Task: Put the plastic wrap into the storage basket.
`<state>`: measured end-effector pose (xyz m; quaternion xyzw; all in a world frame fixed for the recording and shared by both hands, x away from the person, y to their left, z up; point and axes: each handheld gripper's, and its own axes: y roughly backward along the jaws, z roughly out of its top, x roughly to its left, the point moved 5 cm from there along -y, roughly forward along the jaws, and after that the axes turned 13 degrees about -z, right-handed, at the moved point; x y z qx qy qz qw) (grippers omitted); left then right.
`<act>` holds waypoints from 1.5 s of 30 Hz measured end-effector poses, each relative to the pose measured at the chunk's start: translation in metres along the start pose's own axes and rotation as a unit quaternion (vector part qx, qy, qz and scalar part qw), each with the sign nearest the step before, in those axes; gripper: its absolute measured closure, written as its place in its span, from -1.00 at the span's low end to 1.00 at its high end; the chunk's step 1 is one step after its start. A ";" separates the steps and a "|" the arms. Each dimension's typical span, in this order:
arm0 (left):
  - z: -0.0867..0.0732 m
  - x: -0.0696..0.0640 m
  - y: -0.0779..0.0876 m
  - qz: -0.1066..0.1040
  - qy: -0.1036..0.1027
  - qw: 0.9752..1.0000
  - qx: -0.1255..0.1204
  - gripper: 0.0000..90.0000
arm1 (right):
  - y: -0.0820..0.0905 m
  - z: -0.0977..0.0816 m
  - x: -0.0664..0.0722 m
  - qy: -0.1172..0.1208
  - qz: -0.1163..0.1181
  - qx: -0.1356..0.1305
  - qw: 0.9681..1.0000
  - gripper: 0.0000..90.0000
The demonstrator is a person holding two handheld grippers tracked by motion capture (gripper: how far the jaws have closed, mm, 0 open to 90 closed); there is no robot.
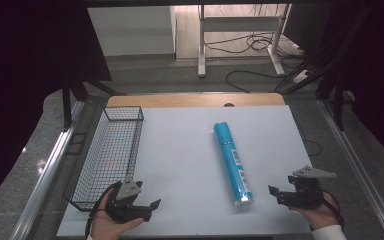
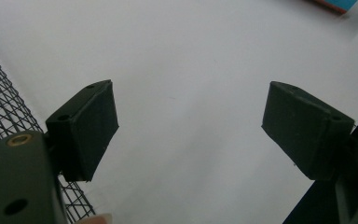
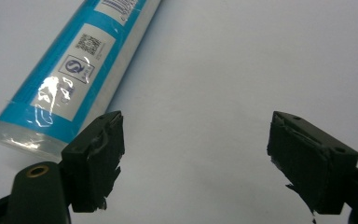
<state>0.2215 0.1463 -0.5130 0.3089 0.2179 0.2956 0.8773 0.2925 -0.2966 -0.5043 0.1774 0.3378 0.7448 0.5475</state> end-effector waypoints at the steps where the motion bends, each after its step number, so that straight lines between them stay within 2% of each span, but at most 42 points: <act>1: -0.001 0.000 0.000 0.000 0.001 1.000 0.000 -0.59 | -0.001 0.003 0.002 -0.001 0.005 0.002 1.000 -0.55; 15: -0.005 0.001 0.004 0.005 0.006 1.000 -0.001 -0.59 | -0.003 0.021 0.010 -0.009 0.023 0.018 1.000 -0.53; 18: -0.005 0.002 0.003 0.004 0.005 1.000 0.000 -0.59 | -0.003 0.031 0.016 -0.009 0.029 0.019 0.999 -0.53; 27: -0.005 0.001 0.001 0.001 0.005 1.000 0.004 -0.59 | -0.008 0.048 0.033 -0.001 0.041 0.030 0.999 -0.54; 33: -0.004 0.001 0.001 0.005 0.007 1.000 0.004 -0.59 | -0.015 0.058 0.043 0.003 0.046 0.037 0.998 -0.55; 34: -0.004 0.001 0.001 0.005 0.007 1.000 0.003 -0.59 | -0.019 0.060 0.046 0.006 0.051 0.046 0.998 -0.56; 42: -0.005 0.000 0.001 0.005 0.002 1.000 0.004 -0.59 | -0.030 0.076 0.053 0.005 0.055 0.060 0.997 -0.56; 45: -0.005 0.000 0.002 0.004 0.002 1.000 0.002 -0.59 | -0.035 0.081 0.058 0.013 0.057 0.067 0.996 -0.56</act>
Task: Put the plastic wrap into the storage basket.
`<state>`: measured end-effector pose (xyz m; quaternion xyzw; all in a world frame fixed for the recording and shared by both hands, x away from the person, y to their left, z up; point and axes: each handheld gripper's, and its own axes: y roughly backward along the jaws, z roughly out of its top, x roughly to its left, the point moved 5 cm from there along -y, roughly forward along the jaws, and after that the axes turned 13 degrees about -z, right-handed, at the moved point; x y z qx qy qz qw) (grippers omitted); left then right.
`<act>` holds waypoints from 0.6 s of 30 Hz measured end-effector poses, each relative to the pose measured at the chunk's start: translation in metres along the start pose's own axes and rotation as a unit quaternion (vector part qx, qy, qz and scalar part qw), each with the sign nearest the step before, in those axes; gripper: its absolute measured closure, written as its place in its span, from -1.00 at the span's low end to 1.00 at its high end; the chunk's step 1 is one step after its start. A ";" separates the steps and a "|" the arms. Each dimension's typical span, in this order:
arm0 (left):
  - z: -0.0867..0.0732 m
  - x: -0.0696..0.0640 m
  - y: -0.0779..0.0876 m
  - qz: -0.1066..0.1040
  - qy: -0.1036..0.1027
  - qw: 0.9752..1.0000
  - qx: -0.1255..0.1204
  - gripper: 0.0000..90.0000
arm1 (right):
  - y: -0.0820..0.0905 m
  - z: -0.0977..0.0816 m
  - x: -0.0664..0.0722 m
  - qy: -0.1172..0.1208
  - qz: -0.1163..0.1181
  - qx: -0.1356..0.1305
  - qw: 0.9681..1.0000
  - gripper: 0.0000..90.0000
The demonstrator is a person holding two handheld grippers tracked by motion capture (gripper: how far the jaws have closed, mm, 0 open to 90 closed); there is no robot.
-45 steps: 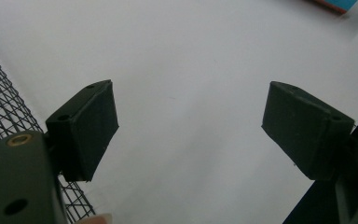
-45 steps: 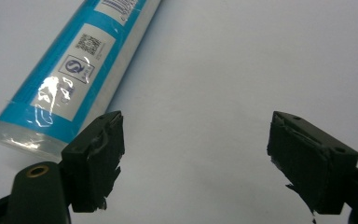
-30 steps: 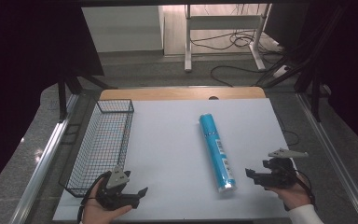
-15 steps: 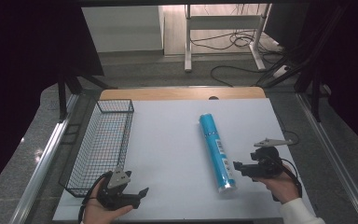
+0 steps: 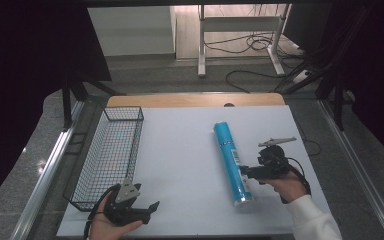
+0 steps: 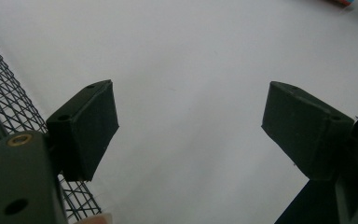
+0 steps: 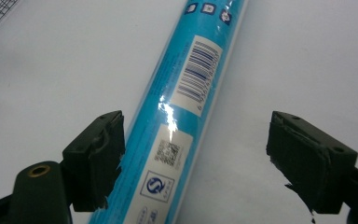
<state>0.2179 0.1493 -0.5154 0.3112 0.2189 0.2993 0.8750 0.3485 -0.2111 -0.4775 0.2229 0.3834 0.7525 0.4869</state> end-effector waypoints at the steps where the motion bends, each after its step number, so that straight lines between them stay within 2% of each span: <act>1: 0.000 0.000 0.000 0.000 0.000 1.000 0.000 -0.59 | -0.002 0.002 0.001 0.004 0.001 0.001 1.000 -0.56; 7: 0.000 0.001 -0.001 0.000 0.002 1.000 0.003 -0.59 | -0.012 0.012 0.008 0.011 0.006 0.009 1.000 -0.56; 18: -0.001 0.002 0.000 0.002 0.003 1.000 0.001 -0.59 | -0.030 0.029 0.015 0.008 0.008 0.027 1.000 -0.55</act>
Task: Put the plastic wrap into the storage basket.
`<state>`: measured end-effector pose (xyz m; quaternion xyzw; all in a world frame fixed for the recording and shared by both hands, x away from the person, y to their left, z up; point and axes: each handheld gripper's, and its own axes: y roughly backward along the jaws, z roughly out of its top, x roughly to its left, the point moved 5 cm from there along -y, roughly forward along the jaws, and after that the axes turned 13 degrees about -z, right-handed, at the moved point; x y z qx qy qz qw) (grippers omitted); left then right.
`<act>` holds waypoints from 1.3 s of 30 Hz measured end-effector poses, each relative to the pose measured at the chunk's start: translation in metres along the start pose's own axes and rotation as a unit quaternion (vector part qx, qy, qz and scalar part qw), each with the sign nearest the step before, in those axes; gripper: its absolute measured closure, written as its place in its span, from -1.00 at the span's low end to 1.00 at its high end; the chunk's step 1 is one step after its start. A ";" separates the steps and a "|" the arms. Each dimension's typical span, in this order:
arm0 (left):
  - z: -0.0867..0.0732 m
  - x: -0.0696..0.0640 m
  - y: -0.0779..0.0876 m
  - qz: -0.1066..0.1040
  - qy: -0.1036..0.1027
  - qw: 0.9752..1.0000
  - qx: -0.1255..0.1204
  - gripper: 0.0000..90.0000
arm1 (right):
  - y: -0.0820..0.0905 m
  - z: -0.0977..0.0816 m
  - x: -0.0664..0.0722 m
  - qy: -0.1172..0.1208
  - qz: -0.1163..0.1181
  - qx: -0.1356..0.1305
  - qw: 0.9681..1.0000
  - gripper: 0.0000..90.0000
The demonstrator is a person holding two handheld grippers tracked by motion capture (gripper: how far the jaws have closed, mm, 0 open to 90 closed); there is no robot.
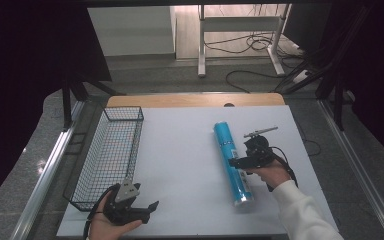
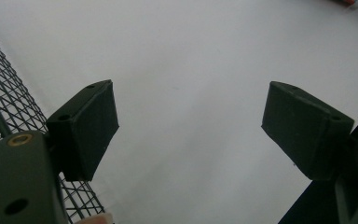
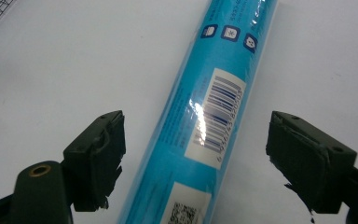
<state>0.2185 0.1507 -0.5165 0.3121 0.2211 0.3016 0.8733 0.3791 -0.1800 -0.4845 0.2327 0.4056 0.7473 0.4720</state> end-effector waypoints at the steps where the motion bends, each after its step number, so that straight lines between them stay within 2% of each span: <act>1: 0.000 0.000 0.000 0.000 0.000 1.000 0.000 -0.59 | 0.000 0.000 0.000 0.000 0.000 0.000 1.000 -0.55; 5: 0.000 0.000 0.000 0.000 -0.002 1.000 0.000 -0.59 | -0.009 0.009 0.003 0.000 -0.004 0.012 1.000 -0.56; 13: 0.000 0.001 0.001 0.001 -0.004 1.000 0.001 -0.59 | -0.026 0.018 0.001 -0.009 -0.018 0.039 0.999 -0.57; 17: -0.001 0.001 0.001 0.001 -0.004 1.000 -0.001 -0.59 | -0.040 0.018 0.003 -0.008 -0.026 0.059 0.998 -0.58; 22: -0.001 0.002 0.001 0.001 -0.005 1.000 0.001 -0.59 | -0.051 0.016 0.007 -0.006 -0.032 0.070 0.997 -0.58; 26: -0.001 0.002 0.001 0.002 -0.005 1.000 0.001 -0.59 | -0.062 0.015 0.011 -0.004 -0.044 0.089 0.995 -0.58; 31: -0.002 0.002 0.001 0.002 -0.005 1.000 0.002 -0.59 | -0.069 0.011 0.011 -0.007 -0.057 0.111 0.992 -0.53; 39: -0.002 0.002 0.001 0.002 -0.006 1.000 0.002 -0.59 | -0.071 0.011 0.012 -0.015 -0.054 0.132 0.990 -0.42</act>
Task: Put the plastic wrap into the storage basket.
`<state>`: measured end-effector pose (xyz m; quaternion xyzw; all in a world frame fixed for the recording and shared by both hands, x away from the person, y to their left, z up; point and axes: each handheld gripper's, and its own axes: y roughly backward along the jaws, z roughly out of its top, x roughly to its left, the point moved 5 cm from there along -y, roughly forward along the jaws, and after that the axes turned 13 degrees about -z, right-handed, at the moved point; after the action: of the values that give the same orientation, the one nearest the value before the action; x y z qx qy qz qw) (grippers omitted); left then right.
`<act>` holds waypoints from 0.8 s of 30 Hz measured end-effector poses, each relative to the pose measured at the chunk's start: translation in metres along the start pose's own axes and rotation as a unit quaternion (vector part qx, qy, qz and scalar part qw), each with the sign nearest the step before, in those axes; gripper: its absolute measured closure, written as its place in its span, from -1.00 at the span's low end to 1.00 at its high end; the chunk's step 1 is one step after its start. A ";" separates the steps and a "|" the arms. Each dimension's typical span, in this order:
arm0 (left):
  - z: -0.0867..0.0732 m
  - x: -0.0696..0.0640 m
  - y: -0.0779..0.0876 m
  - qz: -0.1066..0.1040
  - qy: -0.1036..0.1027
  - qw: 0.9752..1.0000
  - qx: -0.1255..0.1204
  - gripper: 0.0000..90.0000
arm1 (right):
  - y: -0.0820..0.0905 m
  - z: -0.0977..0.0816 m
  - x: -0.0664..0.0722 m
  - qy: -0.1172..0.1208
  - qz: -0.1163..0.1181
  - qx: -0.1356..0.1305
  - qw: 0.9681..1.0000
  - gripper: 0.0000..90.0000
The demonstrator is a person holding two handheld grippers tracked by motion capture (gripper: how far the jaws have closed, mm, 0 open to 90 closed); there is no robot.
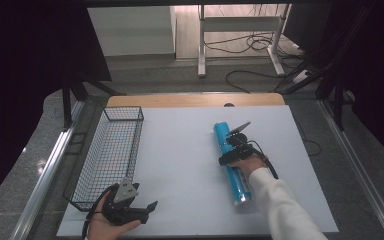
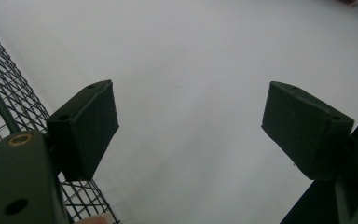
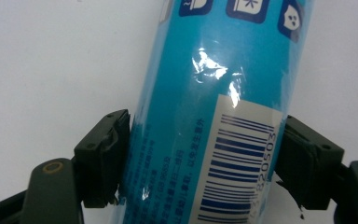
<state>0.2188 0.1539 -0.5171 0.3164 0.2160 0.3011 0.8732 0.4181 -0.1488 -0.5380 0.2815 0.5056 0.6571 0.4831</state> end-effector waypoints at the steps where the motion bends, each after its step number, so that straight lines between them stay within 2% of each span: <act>1: 0.000 0.000 0.000 0.000 0.000 1.000 0.000 -0.59 | 0.000 0.001 0.000 0.000 -0.003 0.007 1.000 -0.41; 6: 0.000 0.000 0.001 0.001 0.000 1.000 -0.001 -0.59 | 0.000 0.002 -0.002 -0.022 0.007 0.023 0.999 -0.37; 7: 0.000 0.000 0.001 0.001 0.000 1.000 -0.001 -0.59 | 0.000 0.003 -0.005 -0.030 0.018 0.027 0.999 -0.36; 11: 0.000 0.001 0.001 0.000 -0.001 1.000 -0.001 -0.59 | 0.000 0.003 -0.008 -0.044 0.032 0.035 0.998 -0.34; 16: 0.000 0.001 0.001 0.000 0.000 1.000 -0.001 -0.59 | 0.000 0.003 -0.010 -0.050 0.036 0.038 0.997 -0.33; 24: 0.000 0.002 0.002 0.001 0.000 1.000 -0.001 -0.59 | 0.001 0.001 -0.014 -0.065 0.065 0.044 0.995 -0.31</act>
<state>0.2197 0.1565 -0.5166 0.3155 0.2150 0.3026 0.8733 0.4235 -0.1614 -0.5349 0.3768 0.4821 0.6447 0.4581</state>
